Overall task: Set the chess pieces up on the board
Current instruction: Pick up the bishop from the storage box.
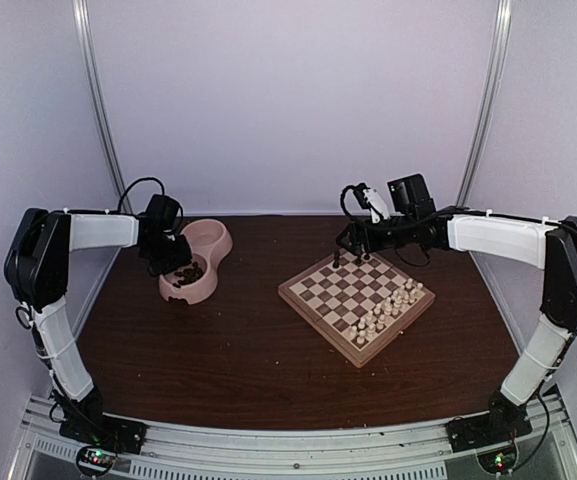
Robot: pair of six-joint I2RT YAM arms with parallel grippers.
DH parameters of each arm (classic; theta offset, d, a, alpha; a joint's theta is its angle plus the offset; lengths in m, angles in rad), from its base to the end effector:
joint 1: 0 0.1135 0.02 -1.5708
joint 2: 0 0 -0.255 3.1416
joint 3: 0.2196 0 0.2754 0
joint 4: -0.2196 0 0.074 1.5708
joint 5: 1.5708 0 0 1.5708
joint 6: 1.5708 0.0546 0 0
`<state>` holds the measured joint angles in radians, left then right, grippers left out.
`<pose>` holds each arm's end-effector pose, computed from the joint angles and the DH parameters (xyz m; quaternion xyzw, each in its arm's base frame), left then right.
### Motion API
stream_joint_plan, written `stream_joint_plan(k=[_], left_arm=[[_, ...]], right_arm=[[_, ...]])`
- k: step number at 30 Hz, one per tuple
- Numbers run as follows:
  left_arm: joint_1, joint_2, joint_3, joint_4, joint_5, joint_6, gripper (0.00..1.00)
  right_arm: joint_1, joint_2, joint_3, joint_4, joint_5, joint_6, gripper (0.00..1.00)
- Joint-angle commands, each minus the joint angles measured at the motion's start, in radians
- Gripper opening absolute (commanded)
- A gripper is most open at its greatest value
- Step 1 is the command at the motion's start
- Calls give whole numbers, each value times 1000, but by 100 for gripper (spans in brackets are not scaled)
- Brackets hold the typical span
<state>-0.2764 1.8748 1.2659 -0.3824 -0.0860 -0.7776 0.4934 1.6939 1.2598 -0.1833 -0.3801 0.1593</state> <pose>0.4067 -0.1105 0.1448 -0.2493 0.9245 -0.1080 0.2674 0.3621 0.2177 0.2358 -0.2305 0.8460 0.3034 0.3730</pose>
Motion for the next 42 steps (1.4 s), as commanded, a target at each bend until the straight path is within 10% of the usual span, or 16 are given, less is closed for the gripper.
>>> stream_joint_plan(k=[1, 13, 42], left_arm=[[6, 20, -1, 31, -49, -149, 38], [-52, 68, 137, -211, -325, -348, 42], [-39, 262, 256, -259, -205, -305, 31]], right_arm=[[6, 10, 21, 8, -6, -8, 79], [7, 8, 7, 17, -13, -20, 79], [6, 3, 4, 20, -21, -20, 79]])
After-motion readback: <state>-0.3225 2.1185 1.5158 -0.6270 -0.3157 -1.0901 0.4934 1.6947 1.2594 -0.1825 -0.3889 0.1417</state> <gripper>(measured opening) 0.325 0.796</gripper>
